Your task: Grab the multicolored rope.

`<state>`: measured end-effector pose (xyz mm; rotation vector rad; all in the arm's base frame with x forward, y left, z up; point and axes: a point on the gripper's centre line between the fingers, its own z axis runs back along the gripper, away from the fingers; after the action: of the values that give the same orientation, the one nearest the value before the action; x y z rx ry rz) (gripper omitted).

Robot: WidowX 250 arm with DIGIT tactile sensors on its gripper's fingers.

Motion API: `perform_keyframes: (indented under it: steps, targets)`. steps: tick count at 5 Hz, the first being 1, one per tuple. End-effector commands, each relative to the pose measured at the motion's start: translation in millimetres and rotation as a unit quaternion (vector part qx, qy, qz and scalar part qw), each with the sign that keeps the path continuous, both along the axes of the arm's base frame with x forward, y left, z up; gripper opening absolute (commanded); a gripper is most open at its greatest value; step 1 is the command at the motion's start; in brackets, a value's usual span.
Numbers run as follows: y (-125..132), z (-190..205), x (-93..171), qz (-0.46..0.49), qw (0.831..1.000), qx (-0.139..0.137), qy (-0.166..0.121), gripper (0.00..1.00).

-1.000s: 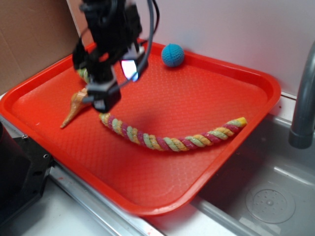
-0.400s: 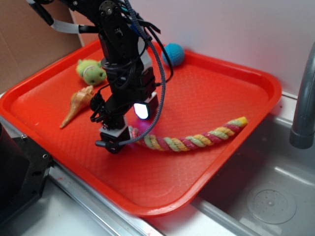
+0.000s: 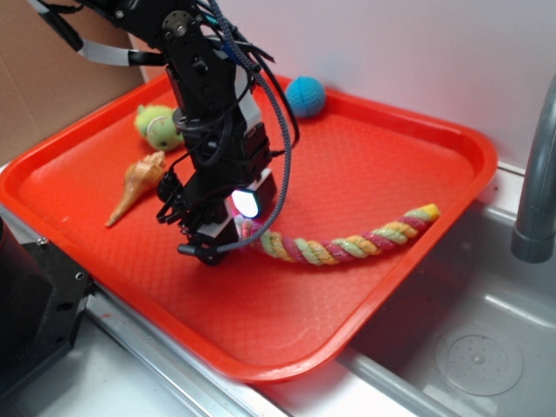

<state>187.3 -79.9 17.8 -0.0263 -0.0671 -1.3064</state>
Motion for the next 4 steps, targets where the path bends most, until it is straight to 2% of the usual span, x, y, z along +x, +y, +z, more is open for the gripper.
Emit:
perform_keyframes:
  steps: [1, 2, 3, 4]
  targets:
    - [-1.4, 5.7, -6.6, 0.033, 0.999, 0.017, -0.009, 0.00]
    - [5.0, 26.5, 7.7, 0.100, 0.995, 0.020, -0.003, 0.00]
    - [19.9, 67.3, 25.4, 0.223, 0.975, -0.017, 0.004, 0.00]
    - [41.7, 109.7, 42.6, 0.343, 0.938, -0.033, 0.024, 0.00]
